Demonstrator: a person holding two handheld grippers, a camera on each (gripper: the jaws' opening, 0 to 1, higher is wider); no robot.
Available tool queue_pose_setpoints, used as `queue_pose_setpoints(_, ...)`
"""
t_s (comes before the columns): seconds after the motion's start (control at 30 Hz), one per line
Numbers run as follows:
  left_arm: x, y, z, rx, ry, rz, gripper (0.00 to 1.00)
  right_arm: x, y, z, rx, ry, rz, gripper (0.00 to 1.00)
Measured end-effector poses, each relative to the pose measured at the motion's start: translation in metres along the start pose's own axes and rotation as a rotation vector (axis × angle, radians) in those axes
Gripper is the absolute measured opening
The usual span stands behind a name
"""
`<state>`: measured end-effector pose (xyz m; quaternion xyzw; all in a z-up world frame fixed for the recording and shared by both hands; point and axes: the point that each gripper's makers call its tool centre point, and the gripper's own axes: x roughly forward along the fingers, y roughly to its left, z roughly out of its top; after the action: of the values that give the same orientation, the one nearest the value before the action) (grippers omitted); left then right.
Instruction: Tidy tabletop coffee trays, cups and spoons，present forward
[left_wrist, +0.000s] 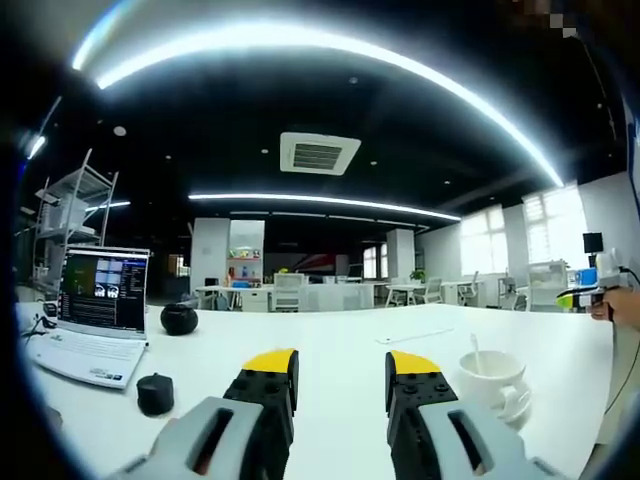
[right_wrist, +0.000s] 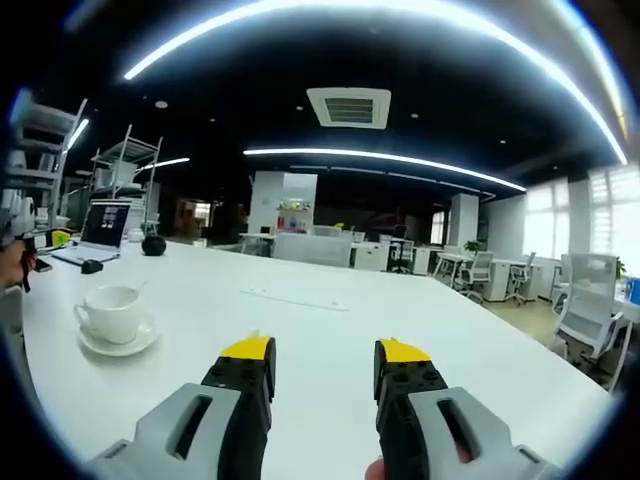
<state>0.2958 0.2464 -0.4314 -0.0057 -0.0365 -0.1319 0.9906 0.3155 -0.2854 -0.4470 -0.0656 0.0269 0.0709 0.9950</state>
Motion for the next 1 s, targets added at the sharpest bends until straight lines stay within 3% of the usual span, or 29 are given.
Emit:
queue_pose_setpoints(0.6,0.003,0.007,-0.005,-0.008,0.010,0.011,0.36,0.013,0.010,-0.012,0.010,0.031,0.016,0.40)
queue_pose_setpoints(1.0,0.002,0.008,-0.005,-0.012,0.014,0.009,0.36,0.015,0.014,-0.006,0.000,0.028,0.025,0.40)
